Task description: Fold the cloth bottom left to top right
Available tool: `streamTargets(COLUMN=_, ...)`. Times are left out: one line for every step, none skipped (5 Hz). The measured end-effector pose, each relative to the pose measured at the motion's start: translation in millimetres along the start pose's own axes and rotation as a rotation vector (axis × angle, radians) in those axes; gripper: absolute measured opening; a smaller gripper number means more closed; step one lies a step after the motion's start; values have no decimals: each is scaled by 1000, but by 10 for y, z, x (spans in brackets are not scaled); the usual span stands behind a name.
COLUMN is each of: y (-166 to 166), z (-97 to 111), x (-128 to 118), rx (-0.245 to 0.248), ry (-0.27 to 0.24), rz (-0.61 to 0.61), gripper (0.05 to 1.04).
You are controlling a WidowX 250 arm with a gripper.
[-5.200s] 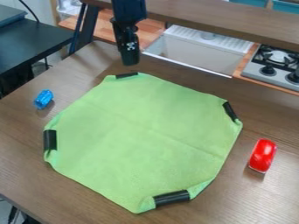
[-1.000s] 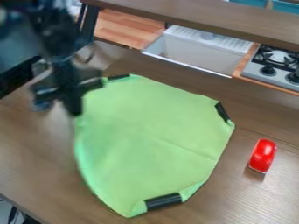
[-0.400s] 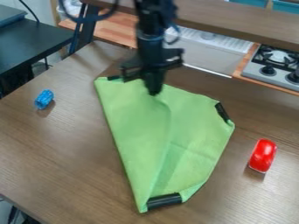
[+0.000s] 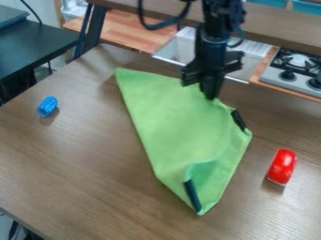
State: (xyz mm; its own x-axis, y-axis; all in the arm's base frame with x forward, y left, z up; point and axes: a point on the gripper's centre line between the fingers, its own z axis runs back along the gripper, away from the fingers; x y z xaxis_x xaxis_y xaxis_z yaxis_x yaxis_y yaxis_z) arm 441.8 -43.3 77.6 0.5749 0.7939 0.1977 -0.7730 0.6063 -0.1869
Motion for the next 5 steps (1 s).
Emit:
streamTargets(y=-210, z=-158, x=-87, rx=-11, ry=0, rz=-21, gripper=215)
streamTargets(y=-359, z=-161, x=-170, rx=-50, ry=-19, rz=-76, gripper=474)
streamTargets(y=-361, z=-268, x=-273, rx=-76, ry=-15, rz=-157, gripper=778)
streamTargets(y=-381, z=-211, x=-328, rx=-173, ry=-27, rz=-328, gripper=993)
streamTargets(y=-292, z=137, x=-102, rx=-274, ry=30, rz=-550, gripper=1001)
